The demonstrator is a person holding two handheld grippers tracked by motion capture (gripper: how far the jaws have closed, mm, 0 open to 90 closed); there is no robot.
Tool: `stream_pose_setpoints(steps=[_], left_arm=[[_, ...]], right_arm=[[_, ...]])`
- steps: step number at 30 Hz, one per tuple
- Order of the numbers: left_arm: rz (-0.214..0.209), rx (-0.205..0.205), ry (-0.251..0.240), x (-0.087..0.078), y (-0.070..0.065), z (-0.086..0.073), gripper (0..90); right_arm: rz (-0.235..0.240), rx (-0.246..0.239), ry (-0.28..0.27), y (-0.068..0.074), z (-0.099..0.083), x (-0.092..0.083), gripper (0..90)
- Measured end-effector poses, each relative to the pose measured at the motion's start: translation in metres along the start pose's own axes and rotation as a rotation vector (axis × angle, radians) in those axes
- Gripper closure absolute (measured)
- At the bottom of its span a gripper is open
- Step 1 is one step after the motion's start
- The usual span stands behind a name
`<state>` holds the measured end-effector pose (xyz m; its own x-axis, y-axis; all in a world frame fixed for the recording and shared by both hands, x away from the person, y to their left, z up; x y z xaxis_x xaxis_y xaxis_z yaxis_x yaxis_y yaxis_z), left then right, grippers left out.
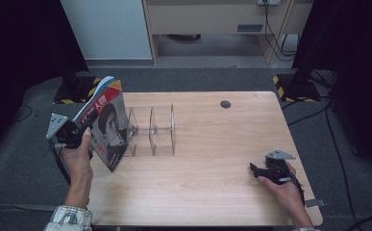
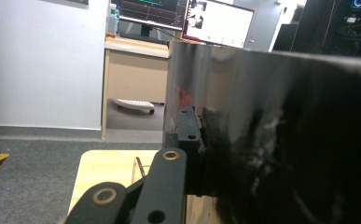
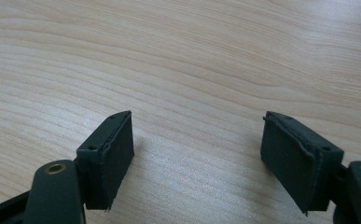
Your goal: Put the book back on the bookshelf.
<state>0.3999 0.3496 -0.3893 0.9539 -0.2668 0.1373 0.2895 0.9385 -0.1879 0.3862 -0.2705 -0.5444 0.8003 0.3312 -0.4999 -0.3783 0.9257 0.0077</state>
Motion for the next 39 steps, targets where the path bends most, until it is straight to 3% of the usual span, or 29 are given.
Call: stream_pose_setpoints(steps=[28,33,39], left_arm=[[0.006,-0.016,0.016,-0.0015,0.0019,-0.0043,76.9],[0.019,-0.012,0.014,-0.0024,0.0026,-0.0045,71.5],[0.032,-0.012,0.009,-0.0039,0.0036,-0.0047,58.9]], right_arm=[[0.004,-0.002,0.000,0.0002,0.0000,-0.0002,25.7],[0.004,-0.002,0.001,0.0002,0.0000,-0.0002,25.7],[0.004,-0.001,0.001,0.0003,0.0000,-0.0002,25.7]])
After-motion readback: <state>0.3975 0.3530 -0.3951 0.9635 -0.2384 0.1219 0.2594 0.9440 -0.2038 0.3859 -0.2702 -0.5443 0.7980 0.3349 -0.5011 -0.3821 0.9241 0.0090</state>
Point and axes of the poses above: each handheld gripper's, and its own axes: x roughly forward along the jaws, z roughly out of its top, y roughly to its left, the point moved 1 cm from there along x, roughly forward along the jaws, and after that the axes turned 12 degrees about -y, right-handed, at the moved point
